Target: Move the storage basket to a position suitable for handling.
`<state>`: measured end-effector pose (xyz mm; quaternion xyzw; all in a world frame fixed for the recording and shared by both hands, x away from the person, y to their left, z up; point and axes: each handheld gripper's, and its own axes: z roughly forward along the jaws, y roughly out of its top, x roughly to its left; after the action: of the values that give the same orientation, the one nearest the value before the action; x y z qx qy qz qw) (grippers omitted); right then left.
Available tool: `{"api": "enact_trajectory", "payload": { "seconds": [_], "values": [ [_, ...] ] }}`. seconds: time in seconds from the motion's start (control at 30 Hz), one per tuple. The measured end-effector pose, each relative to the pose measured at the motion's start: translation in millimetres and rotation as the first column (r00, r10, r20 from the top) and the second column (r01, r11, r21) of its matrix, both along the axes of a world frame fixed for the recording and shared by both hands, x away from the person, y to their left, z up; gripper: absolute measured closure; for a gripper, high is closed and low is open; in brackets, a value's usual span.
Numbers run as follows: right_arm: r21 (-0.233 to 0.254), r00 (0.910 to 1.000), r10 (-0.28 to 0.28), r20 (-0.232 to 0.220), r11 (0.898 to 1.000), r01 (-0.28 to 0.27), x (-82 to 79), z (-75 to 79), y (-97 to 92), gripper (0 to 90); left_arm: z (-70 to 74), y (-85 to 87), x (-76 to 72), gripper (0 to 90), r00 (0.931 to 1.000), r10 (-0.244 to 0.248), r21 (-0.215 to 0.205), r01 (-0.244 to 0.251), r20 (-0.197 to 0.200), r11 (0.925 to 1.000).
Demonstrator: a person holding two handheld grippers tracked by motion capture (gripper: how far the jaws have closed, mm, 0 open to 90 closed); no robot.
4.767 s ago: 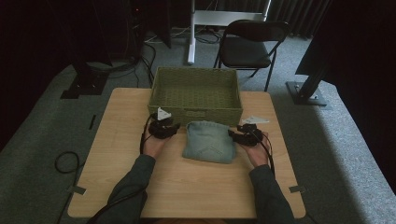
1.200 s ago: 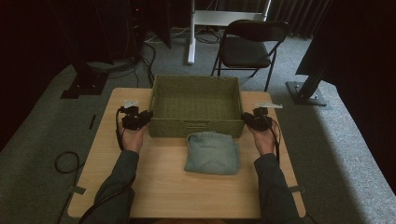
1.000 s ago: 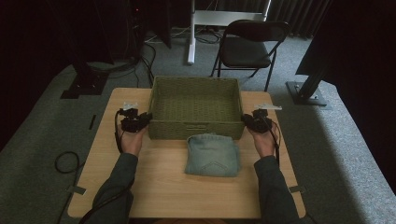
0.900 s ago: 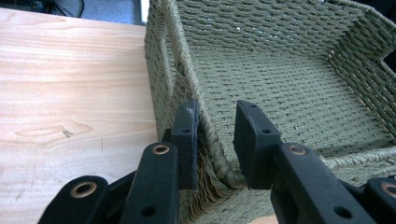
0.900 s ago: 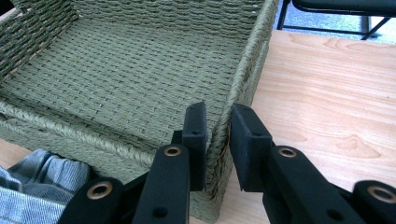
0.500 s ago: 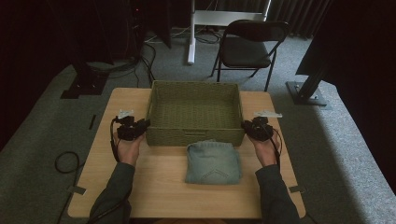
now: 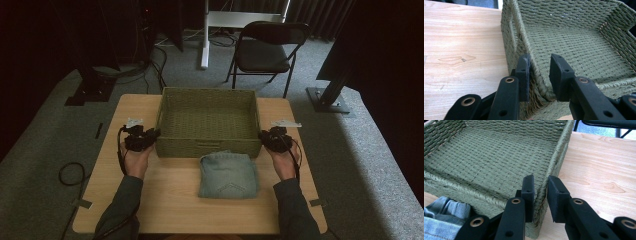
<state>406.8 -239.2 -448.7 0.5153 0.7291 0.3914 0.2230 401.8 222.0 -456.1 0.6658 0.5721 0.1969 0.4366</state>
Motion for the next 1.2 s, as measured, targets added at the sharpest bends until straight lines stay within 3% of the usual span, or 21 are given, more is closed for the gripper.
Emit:
{"api": "enact_trajectory", "payload": {
  "seconds": [0.2, 0.53, 0.7, 0.83, 1.03, 1.2],
  "values": [
    [-0.01, 1.0, 0.002, -0.004, 1.0, -0.002, 0.1, 0.9, 0.4, 76.8, 0.9, -1.9, -2.7, 71.6, 0.9998, 0.02, 0.007, -0.02, 0.007, 0.9998],
    [-0.012, 0.9997, 0.021, -0.007, 1.0, -0.021, 1.1, 2.1, -1.6, 74.7, 2.1, -0.2, -3.3, 71.2, 0.9999, 0.009, 0.01, -0.009, 0.01, 0.9999],
    [0.002, 0.9997, 0.019, 0.015, 1.0, -0.019, -5.6, 5.6, -6.6, 69.3, 6.2, -2.2, -9.5, 64.2, 0.9994, 0.001, 0.02, -0.002, 0.035, 0.9998],
    [-0.003, 0.9988, 0.03, 0.038, 1.0, -0.03, -14.9, 9.2, -9.6, 65.3, 11.9, -5.1, -17.1, 61.0, 0.998, -0.017, 0.056, 0.014, 0.061, 0.9984],
    [-0.042, 0.9974, 0.055, 0.046, 0.998, -0.053, -25.4, 12.9, -10.1, 61.9, 19.8, -7.3, -28.6, 60.6, 0.9945, -0.05, 0.066, 0.044, 0.092, 0.9968],
    [-0.051, 0.9954, 0.091, 0.028, 0.995, -0.089, -31.7, 10.4, -8.7, 65.0, 21.0, -11.3, -31.1, 59.9, 0.9872, -0.133, 0.083, 0.125, 0.089, 0.9887]
  ]
}}
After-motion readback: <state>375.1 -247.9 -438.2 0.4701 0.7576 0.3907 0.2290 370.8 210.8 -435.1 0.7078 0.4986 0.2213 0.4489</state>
